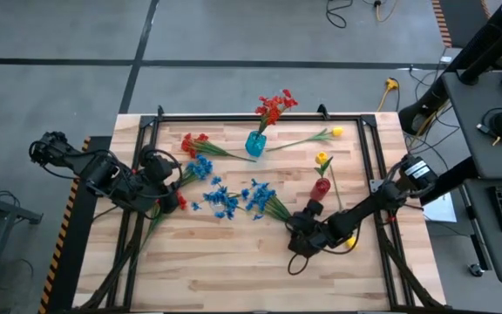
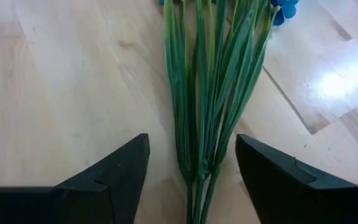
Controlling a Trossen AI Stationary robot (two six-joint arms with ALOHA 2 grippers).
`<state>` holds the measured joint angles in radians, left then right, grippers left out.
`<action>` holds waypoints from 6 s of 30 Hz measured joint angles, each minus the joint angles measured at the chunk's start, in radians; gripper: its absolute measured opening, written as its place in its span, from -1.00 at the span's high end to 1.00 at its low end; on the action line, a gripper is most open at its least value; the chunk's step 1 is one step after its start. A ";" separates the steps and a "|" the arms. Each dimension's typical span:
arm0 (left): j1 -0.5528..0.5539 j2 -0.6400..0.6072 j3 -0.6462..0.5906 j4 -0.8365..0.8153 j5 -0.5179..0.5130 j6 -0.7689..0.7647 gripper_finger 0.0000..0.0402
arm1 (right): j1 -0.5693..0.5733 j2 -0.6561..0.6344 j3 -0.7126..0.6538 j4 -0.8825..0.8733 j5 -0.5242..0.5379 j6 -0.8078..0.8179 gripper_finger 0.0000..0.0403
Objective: Sort flowers into vase by color
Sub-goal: Put the right blue flowers into the transparent vase
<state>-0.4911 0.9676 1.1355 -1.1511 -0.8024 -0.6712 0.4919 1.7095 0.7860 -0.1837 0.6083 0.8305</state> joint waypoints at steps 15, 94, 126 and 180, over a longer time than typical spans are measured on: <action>0.000 0.000 0.000 0.088 -0.053 0.021 0.00 | -0.015 -0.005 -0.003 -0.014 -0.002 0.127 0.87; -0.210 0.467 -0.001 1.091 0.142 0.726 0.00 | 0.052 -0.287 -0.004 0.944 -0.319 -1.110 0.86; -0.151 0.323 -0.444 1.982 0.156 1.003 0.00 | -0.024 0.010 0.136 1.318 -0.320 -1.349 0.86; -0.105 0.442 -0.389 2.019 0.316 1.025 0.38 | -0.099 0.065 0.350 1.033 -0.371 -1.295 0.86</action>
<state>-0.5964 1.4098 0.7467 0.8680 -0.4865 0.3534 0.3931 1.7741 1.1362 0.8494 0.2375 -0.4641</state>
